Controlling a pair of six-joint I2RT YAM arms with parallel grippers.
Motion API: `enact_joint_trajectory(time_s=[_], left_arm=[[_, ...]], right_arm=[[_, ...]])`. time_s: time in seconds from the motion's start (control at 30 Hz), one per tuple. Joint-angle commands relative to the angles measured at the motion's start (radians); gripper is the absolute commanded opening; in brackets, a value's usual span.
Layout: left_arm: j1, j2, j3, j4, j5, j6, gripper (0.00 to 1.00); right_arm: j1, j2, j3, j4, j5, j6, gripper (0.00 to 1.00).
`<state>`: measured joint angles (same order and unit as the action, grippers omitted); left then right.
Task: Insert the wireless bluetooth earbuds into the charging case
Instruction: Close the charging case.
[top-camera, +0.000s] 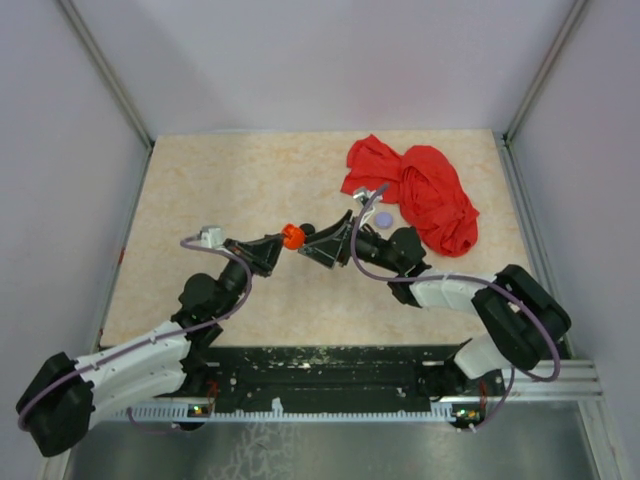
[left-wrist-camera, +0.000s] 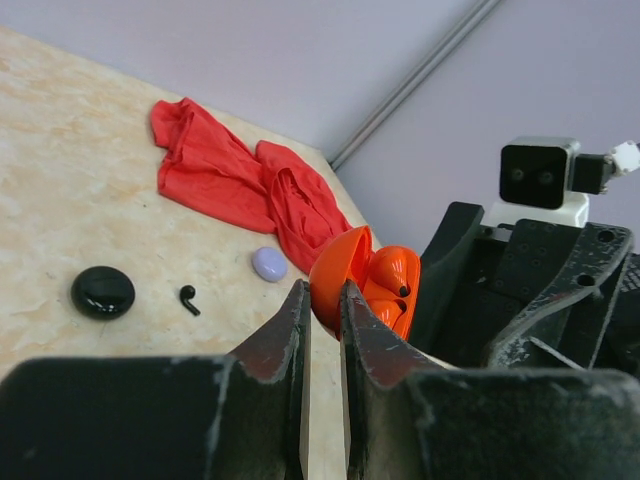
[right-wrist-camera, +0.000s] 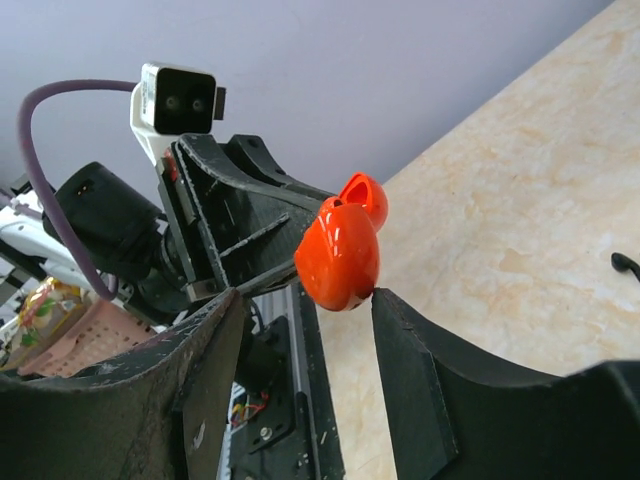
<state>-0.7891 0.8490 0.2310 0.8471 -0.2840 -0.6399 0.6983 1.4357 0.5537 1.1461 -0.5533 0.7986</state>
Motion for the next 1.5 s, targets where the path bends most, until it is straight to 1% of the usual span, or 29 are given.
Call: enact_joint_trajectory(time_s=[0.0,0.2,0.33,0.4,0.53,0.63,0.7,0.77,0.97,1.03,1.1,1.23,1.33,1.47], left_arm=[[0.004,0.017,-0.017,0.106,0.072,-0.062,0.00],[0.005,0.037,-0.018,0.134,0.108,-0.091,0.00],[0.005,0.052,-0.024,0.156,0.119,-0.101,0.00],[0.007,0.054,-0.026,0.165,0.126,-0.100,0.00],[0.010,0.048,-0.035,0.170,0.131,-0.094,0.00],[0.017,0.029,-0.040,0.149,0.130,-0.083,0.15],[0.021,0.009,-0.049,0.139,0.134,-0.068,0.28],[0.030,-0.010,-0.051,0.124,0.142,-0.054,0.36],[0.090,-0.061,-0.058,0.047,0.207,-0.052,0.49],[0.132,-0.078,-0.064,0.035,0.254,-0.073,0.52],[0.174,-0.090,-0.065,0.032,0.316,-0.093,0.58],[0.239,-0.086,-0.041,0.037,0.460,-0.127,0.79],[0.276,-0.037,-0.008,0.081,0.597,-0.169,0.85],[0.318,0.065,0.009,0.208,0.754,-0.271,0.86]], right_arm=[[0.003,0.036,0.030,0.143,-0.030,0.051,0.54],[0.004,0.062,0.037,0.208,-0.039,0.079,0.49],[0.003,0.065,0.043,0.237,-0.046,0.093,0.43],[0.003,0.066,0.047,0.238,-0.049,0.094,0.38],[0.002,0.067,0.043,0.245,-0.058,0.094,0.21],[-0.004,0.062,0.037,0.247,-0.065,0.094,0.09],[-0.010,0.059,0.035,0.245,-0.073,0.094,0.04],[-0.016,0.056,0.033,0.246,-0.080,0.092,0.00],[-0.027,0.043,0.032,0.251,-0.118,0.088,0.00],[-0.029,0.040,0.036,0.244,-0.140,0.084,0.00],[-0.030,0.040,0.039,0.240,-0.162,0.080,0.00],[-0.030,0.044,0.048,0.231,-0.208,0.074,0.00],[-0.031,0.044,0.055,0.227,-0.240,0.072,0.00],[-0.031,0.044,0.063,0.227,-0.267,0.071,0.00]])
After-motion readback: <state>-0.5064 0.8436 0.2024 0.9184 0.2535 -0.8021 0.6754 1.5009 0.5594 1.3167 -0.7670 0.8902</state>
